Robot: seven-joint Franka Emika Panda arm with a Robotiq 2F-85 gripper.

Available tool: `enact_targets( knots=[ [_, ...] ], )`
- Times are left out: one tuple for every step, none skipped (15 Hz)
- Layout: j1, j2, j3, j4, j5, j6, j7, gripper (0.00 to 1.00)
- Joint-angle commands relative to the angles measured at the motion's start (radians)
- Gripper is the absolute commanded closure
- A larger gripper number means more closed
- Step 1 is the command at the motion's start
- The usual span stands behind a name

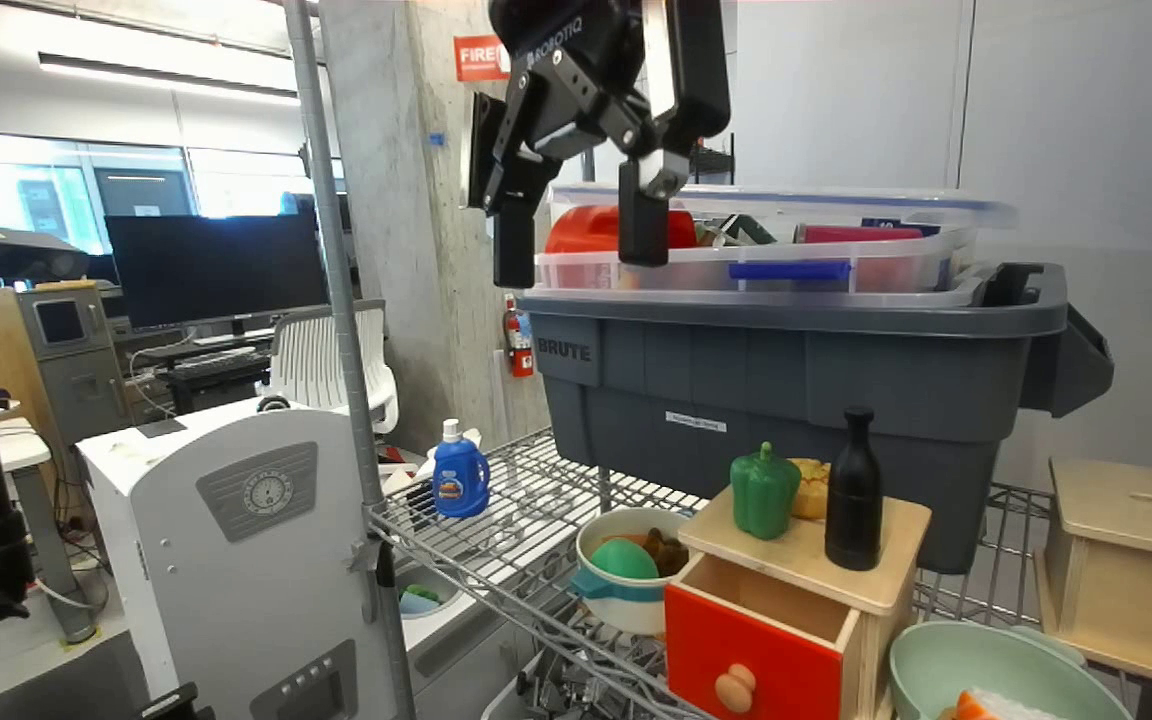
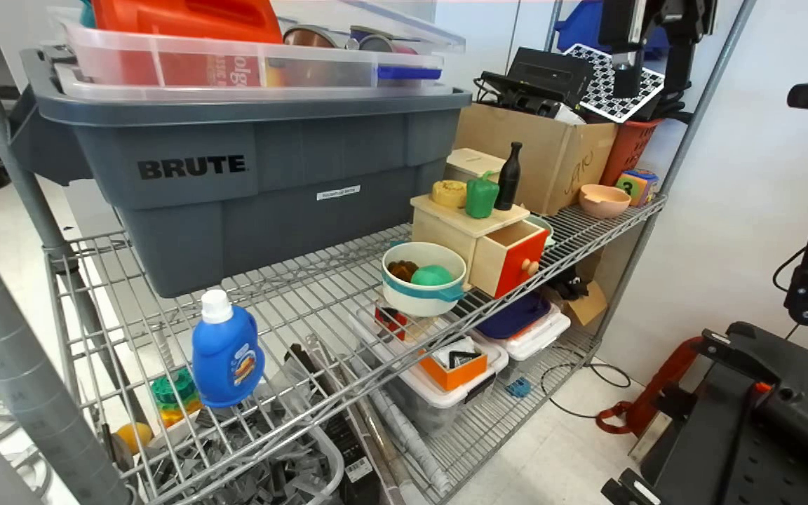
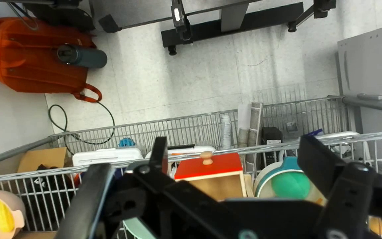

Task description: Pick up the bottle and put it in the bowl

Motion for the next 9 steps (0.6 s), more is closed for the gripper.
enact_targets(
  knots=[
    [0.011,-0.038,-0.003,-0.050,-0.015,0.028,0.019,0.00],
    [0.014,-0.044,-0.001,-0.064,-0.015,0.032,0.023,0.00],
    [0.017,-0.054,0.002,-0.080,-0.017,0.037,0.028,0.00],
    [0.021,-0.066,0.005,-0.098,-0.020,0.043,0.035,0.00],
    [0.024,-0.076,0.008,-0.115,-0.022,0.051,0.040,0.00],
    [0.028,-0.091,0.012,-0.137,-0.027,0.060,0.049,0.00],
    [0.033,-0.105,0.016,-0.157,-0.031,0.067,0.060,0.00],
    [0.039,-0.125,0.020,-0.185,-0.039,0.078,0.073,0.00],
    [0.045,-0.147,0.025,-0.214,-0.049,0.088,0.089,0.00]
  ],
)
